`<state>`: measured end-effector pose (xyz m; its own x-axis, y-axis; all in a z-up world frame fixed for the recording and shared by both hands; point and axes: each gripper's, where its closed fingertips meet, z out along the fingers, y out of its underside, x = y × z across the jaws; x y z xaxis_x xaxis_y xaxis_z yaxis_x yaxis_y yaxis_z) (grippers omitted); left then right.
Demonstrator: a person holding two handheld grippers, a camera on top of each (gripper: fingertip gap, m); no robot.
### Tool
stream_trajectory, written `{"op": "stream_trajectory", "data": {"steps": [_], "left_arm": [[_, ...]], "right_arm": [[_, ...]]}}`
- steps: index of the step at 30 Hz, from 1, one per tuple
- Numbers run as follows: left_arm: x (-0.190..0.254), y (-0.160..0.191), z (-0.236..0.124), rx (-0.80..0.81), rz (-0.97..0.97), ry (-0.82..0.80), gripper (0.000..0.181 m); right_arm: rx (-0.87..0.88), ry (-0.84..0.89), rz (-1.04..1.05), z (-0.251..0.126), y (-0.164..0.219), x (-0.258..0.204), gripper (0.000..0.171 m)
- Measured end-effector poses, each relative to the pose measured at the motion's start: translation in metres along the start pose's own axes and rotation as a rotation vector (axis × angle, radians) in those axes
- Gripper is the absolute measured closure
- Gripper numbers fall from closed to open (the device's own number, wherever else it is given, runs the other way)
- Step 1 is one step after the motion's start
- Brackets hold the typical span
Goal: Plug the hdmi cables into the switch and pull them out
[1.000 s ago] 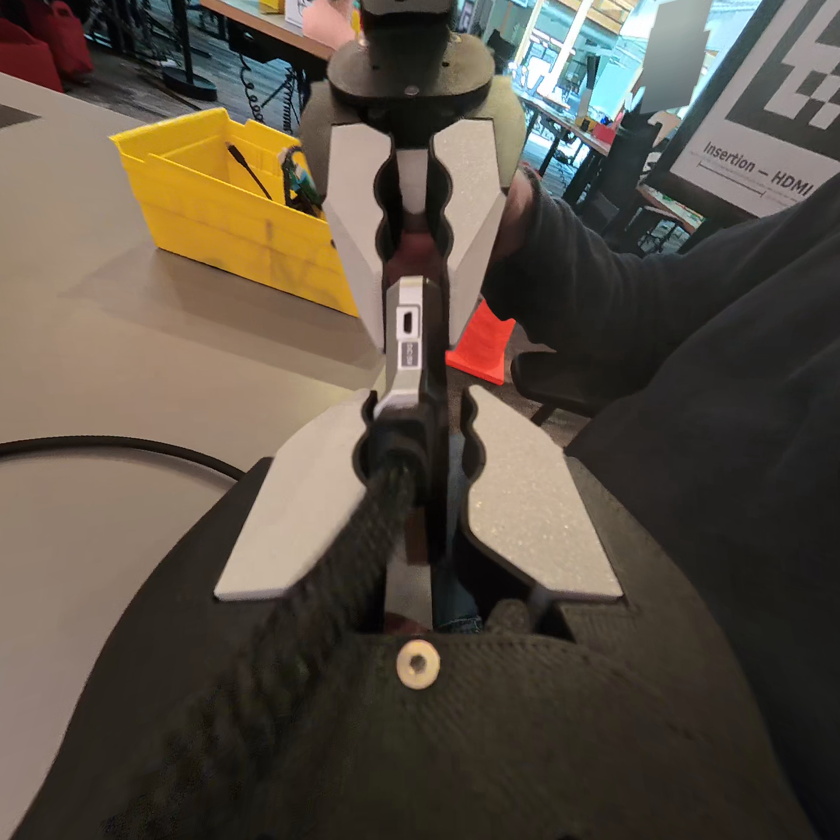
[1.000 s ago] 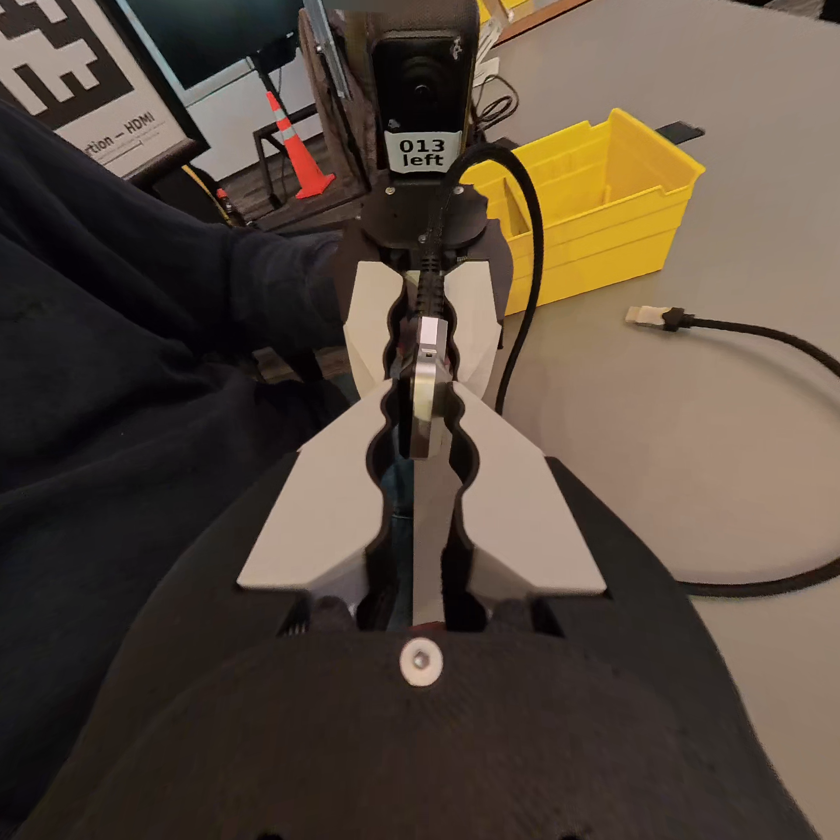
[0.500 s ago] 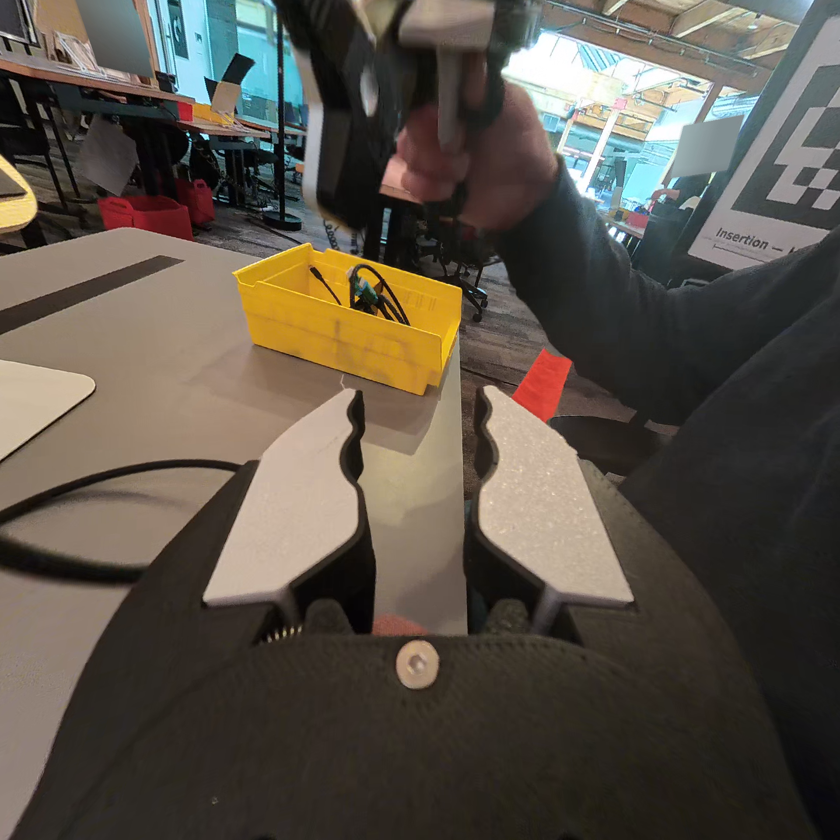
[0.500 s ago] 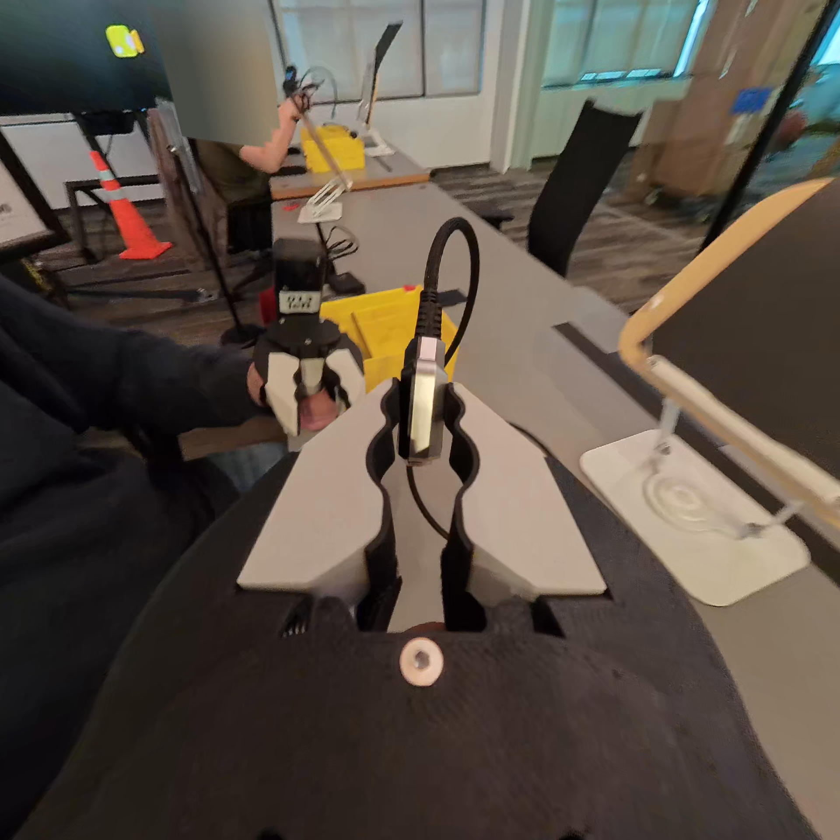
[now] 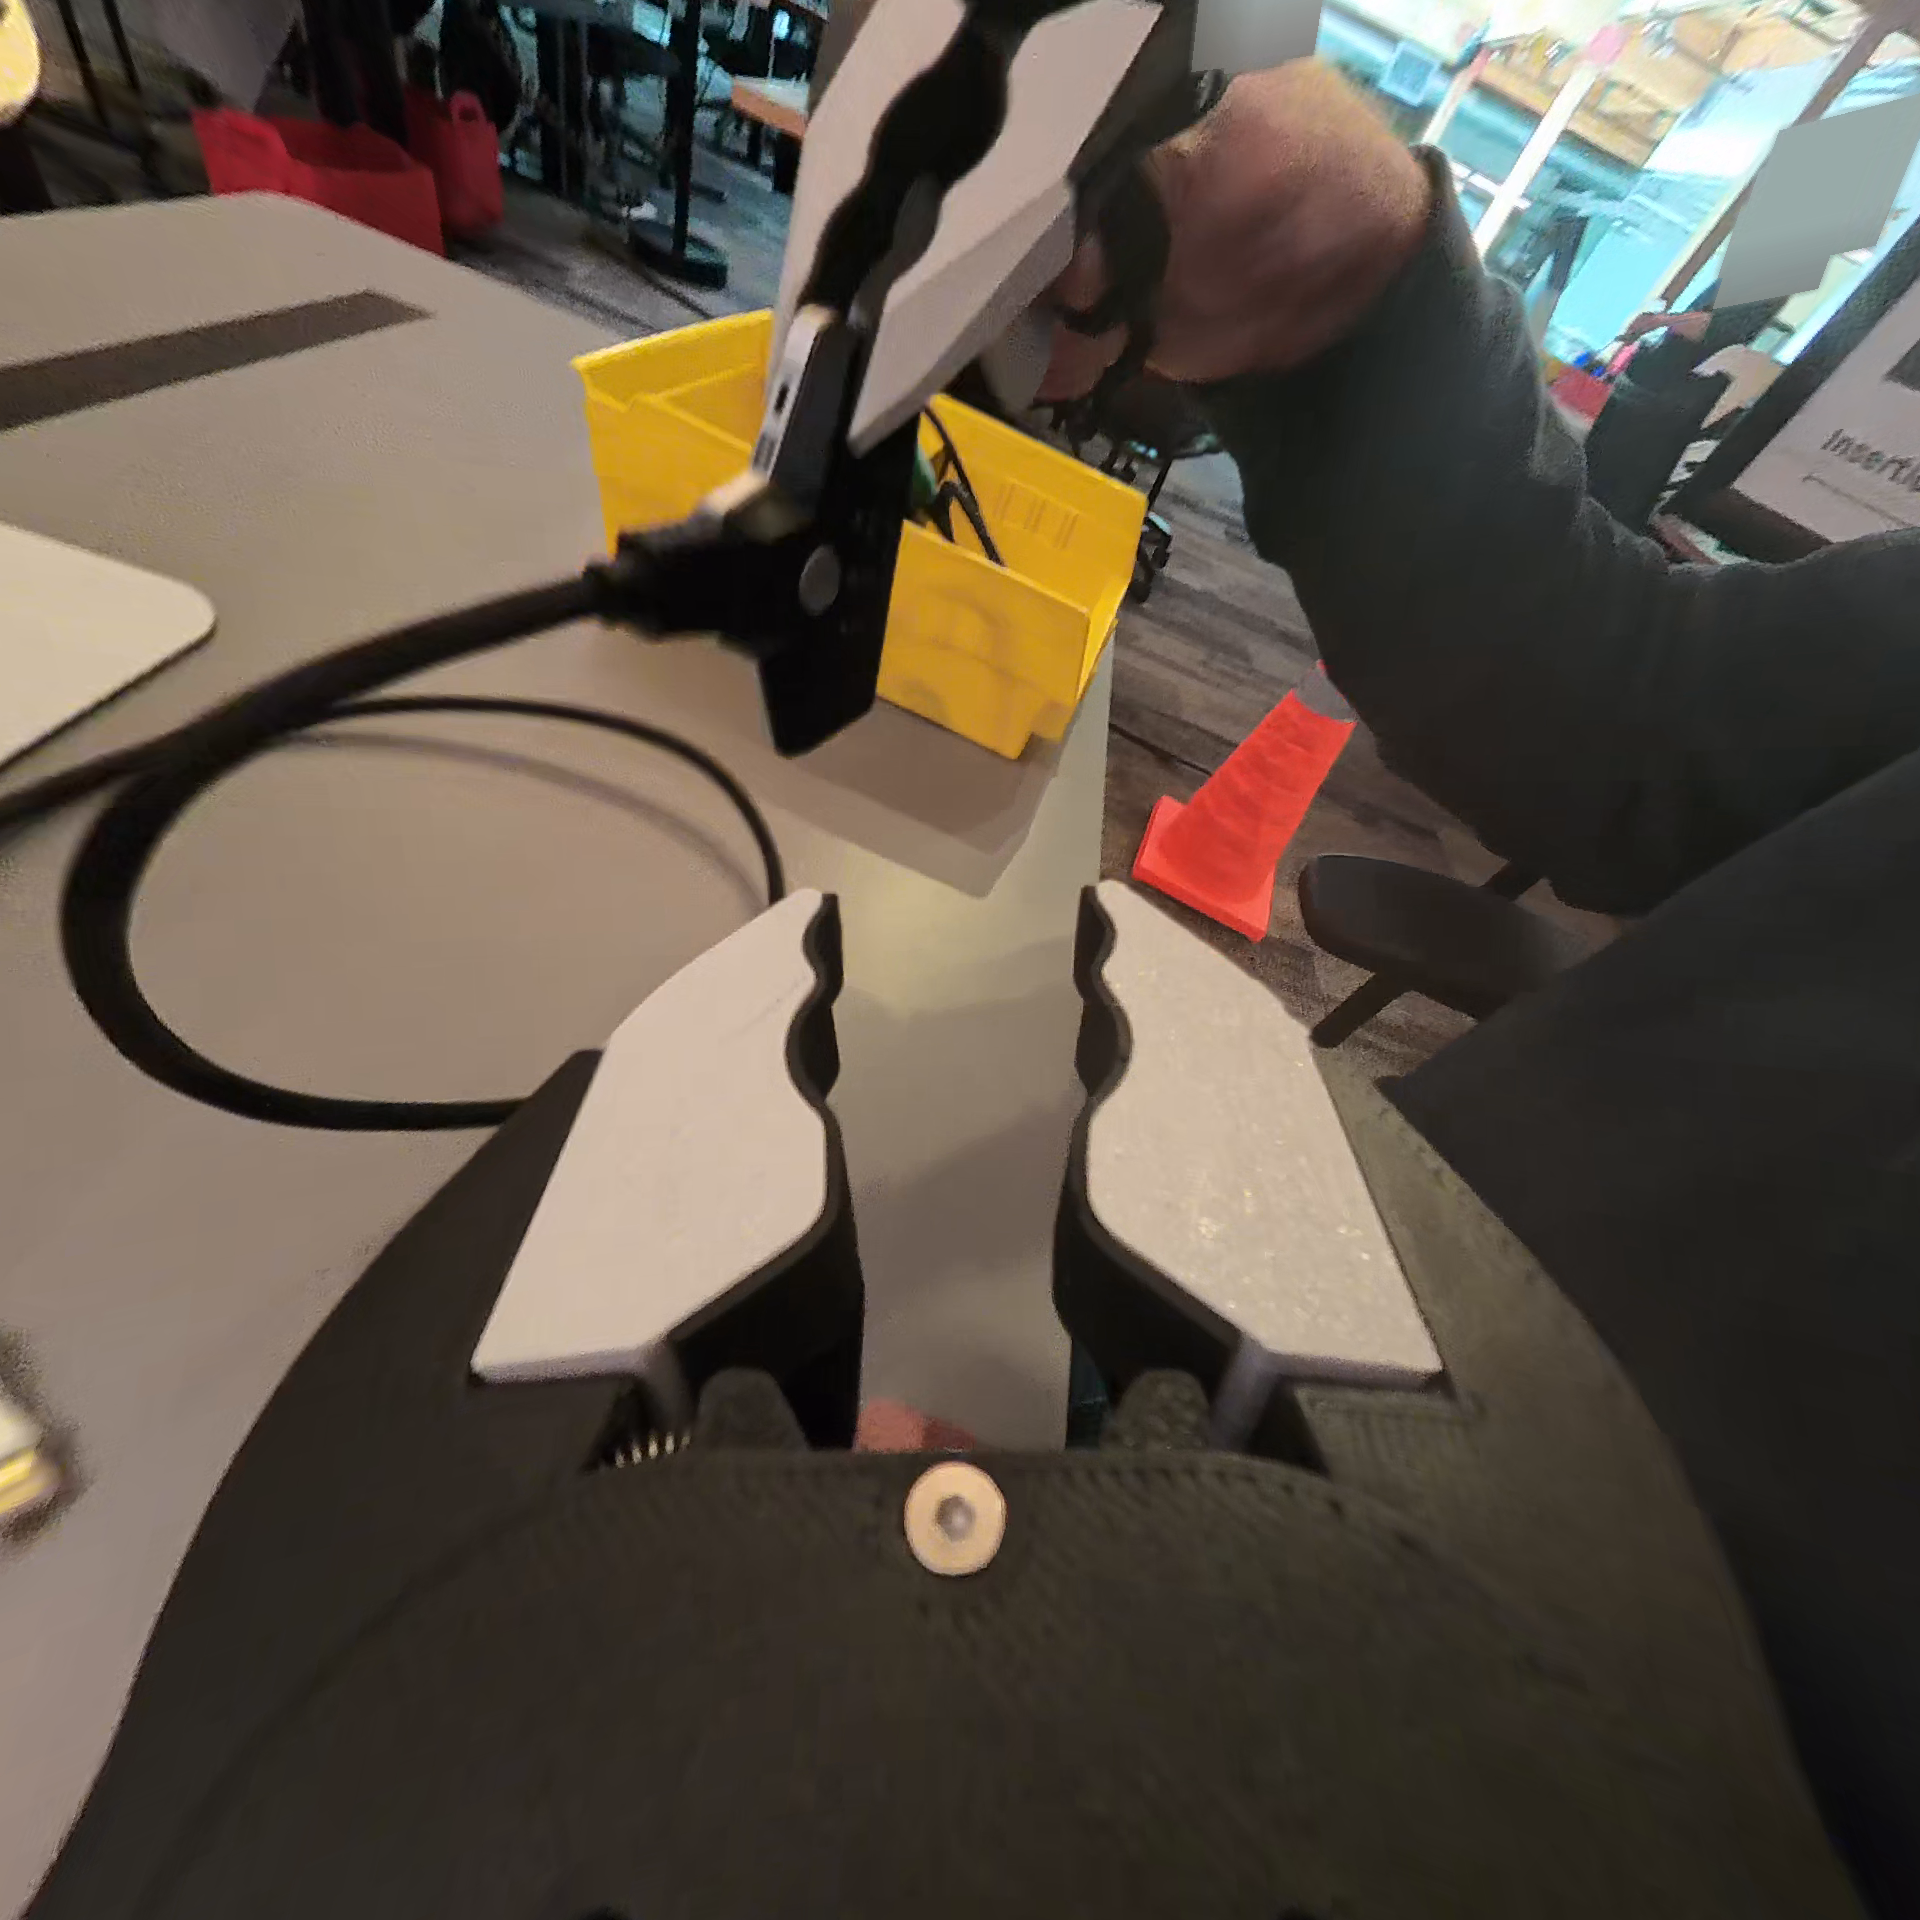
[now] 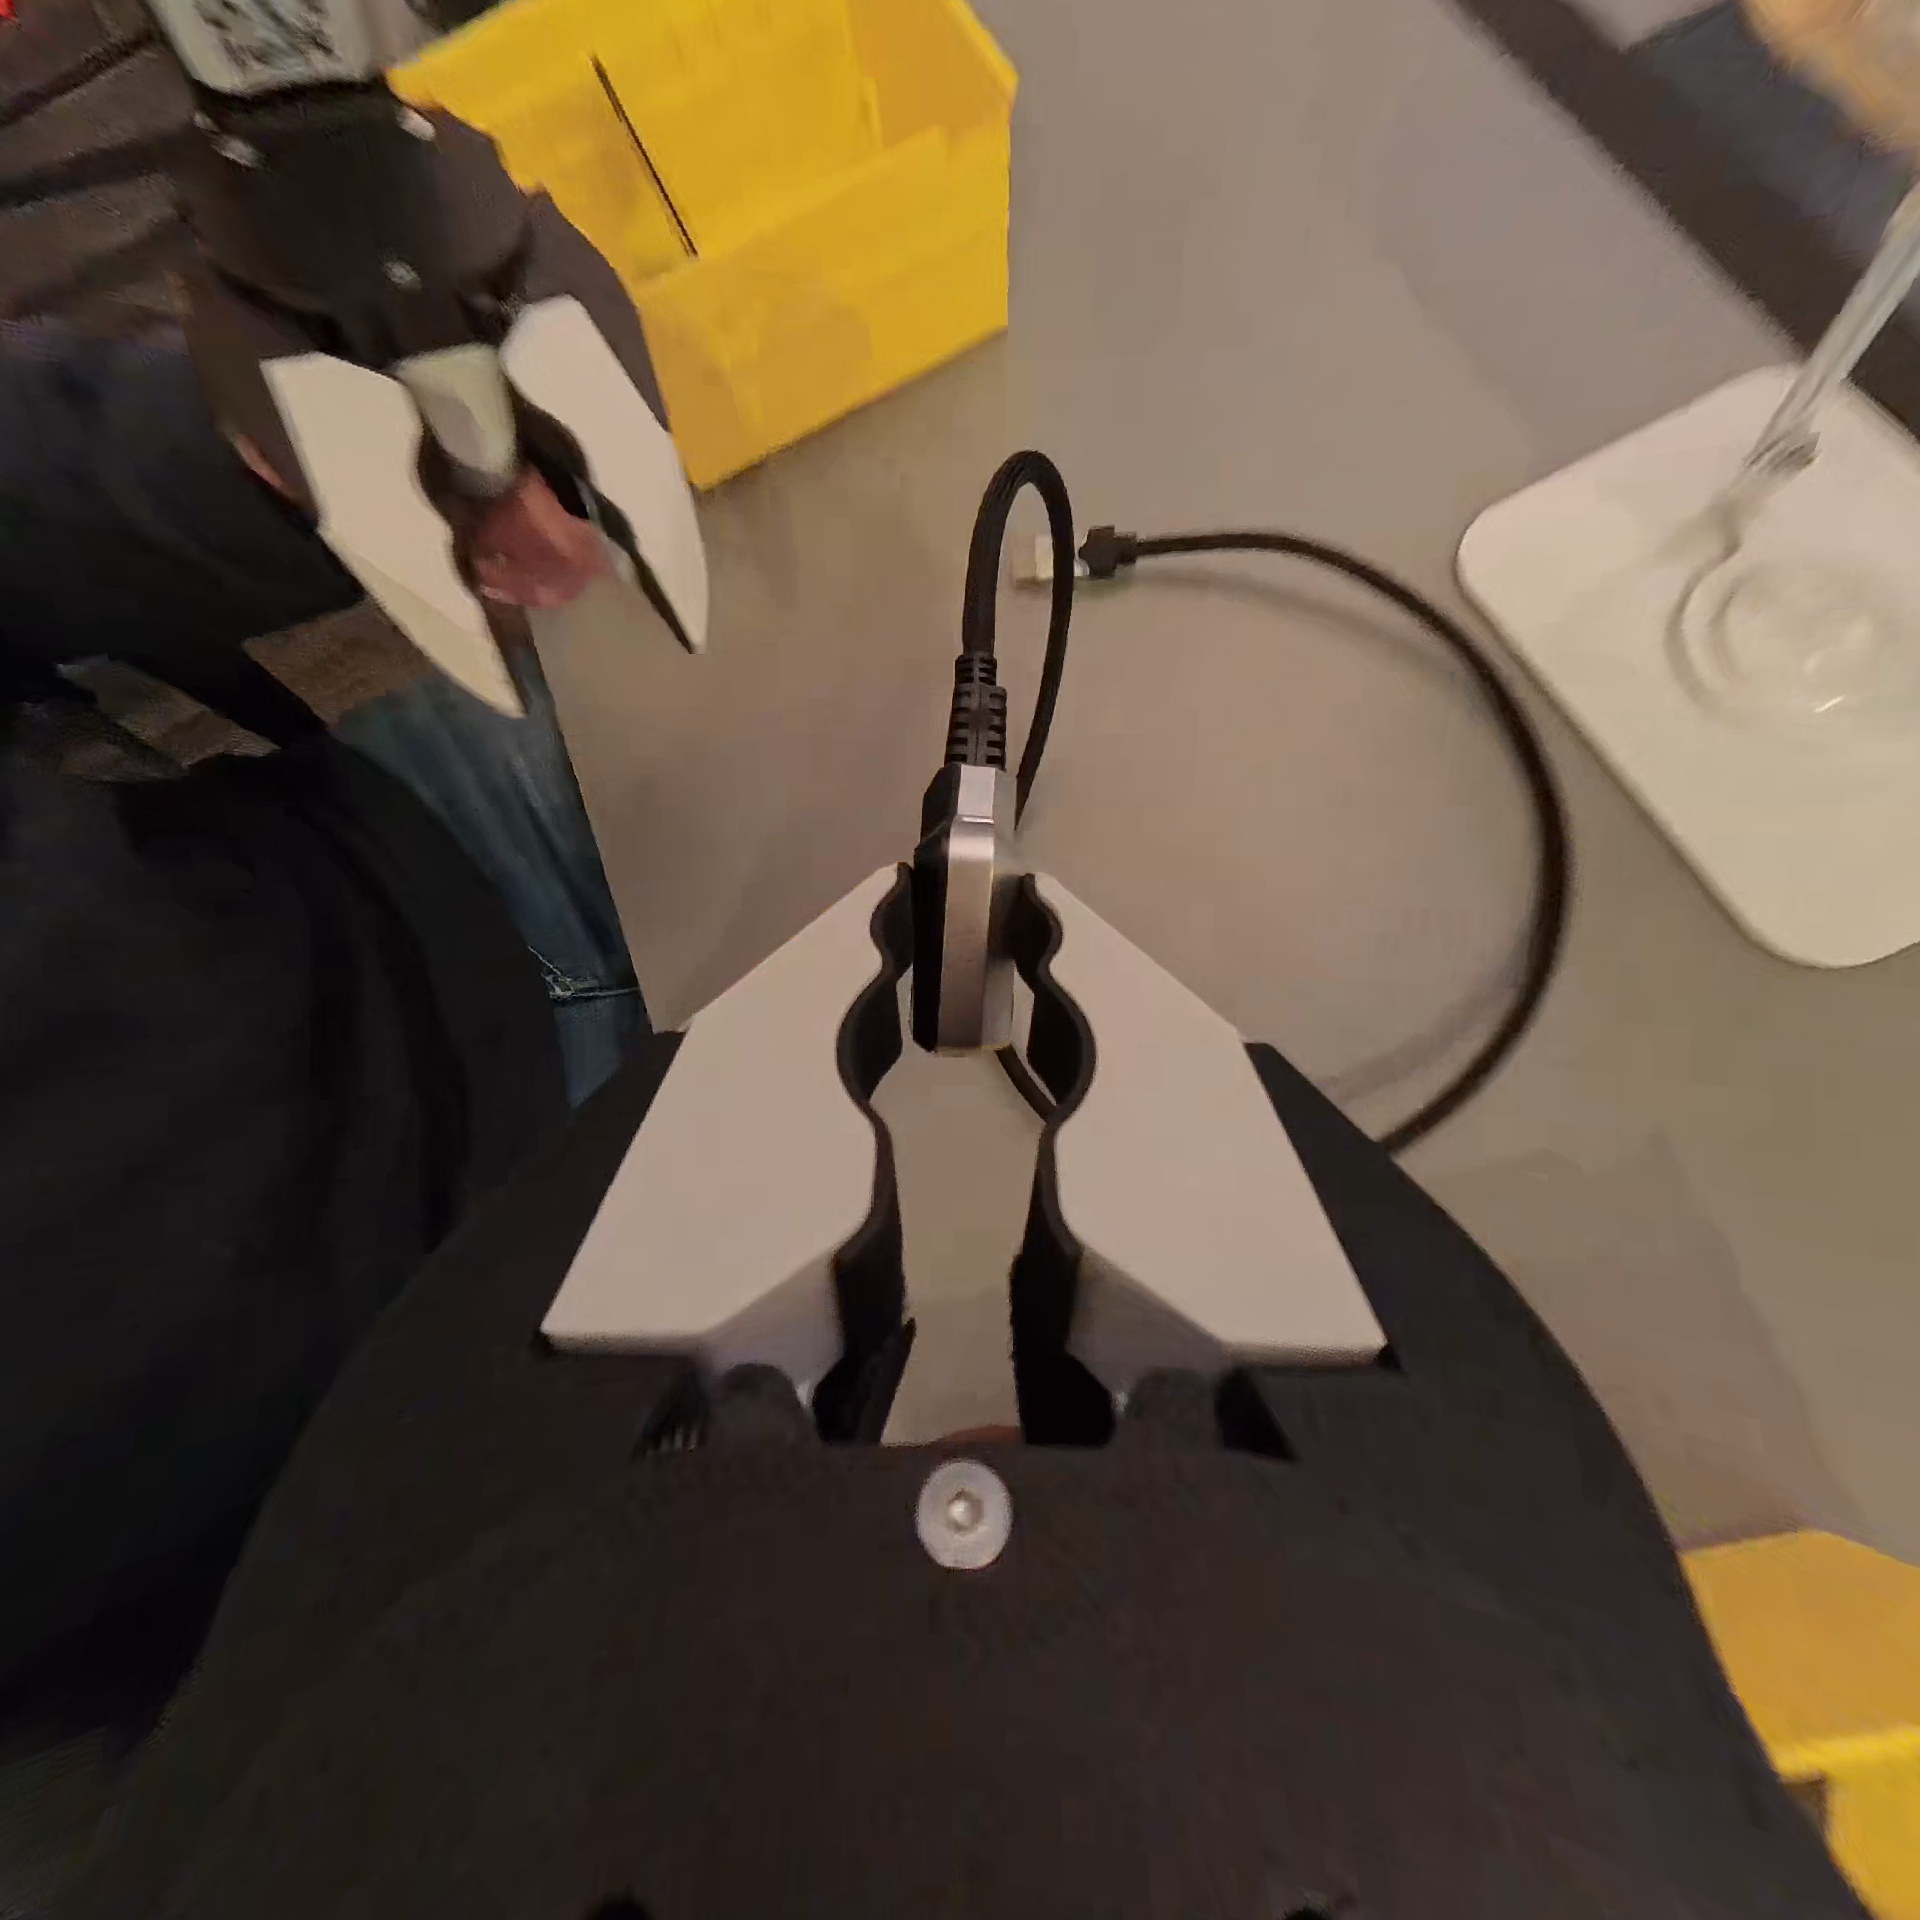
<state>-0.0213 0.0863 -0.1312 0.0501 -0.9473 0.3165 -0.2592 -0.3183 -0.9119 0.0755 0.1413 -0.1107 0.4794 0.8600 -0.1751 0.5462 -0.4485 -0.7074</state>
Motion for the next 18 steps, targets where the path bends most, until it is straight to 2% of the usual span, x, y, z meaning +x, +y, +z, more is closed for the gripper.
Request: {"op": "stream_trajectory", "data": {"steps": [4,7,10,13,18], "left_arm": [[-0.013,0.016,0.004,-0.077,-0.041,-0.046,0.138],[-0.020,0.028,0.006,-0.121,-0.063,-0.063,0.138],[-0.024,0.034,0.008,-0.136,-0.083,-0.066,0.138],[-0.026,0.036,0.008,-0.134,-0.101,-0.060,0.138],[-0.028,0.040,0.010,-0.138,-0.121,-0.054,0.138]], "right_arm": [[-0.073,-0.043,0.120,0.047,0.023,0.028,0.154],[-0.100,-0.076,0.194,0.070,0.034,0.047,0.153],[-0.143,-0.038,0.232,0.089,0.046,0.071,0.150],[-0.183,0.045,0.173,0.104,0.050,0.091,0.147],[-0.238,0.105,0.039,0.117,0.033,0.101,0.128]]}}
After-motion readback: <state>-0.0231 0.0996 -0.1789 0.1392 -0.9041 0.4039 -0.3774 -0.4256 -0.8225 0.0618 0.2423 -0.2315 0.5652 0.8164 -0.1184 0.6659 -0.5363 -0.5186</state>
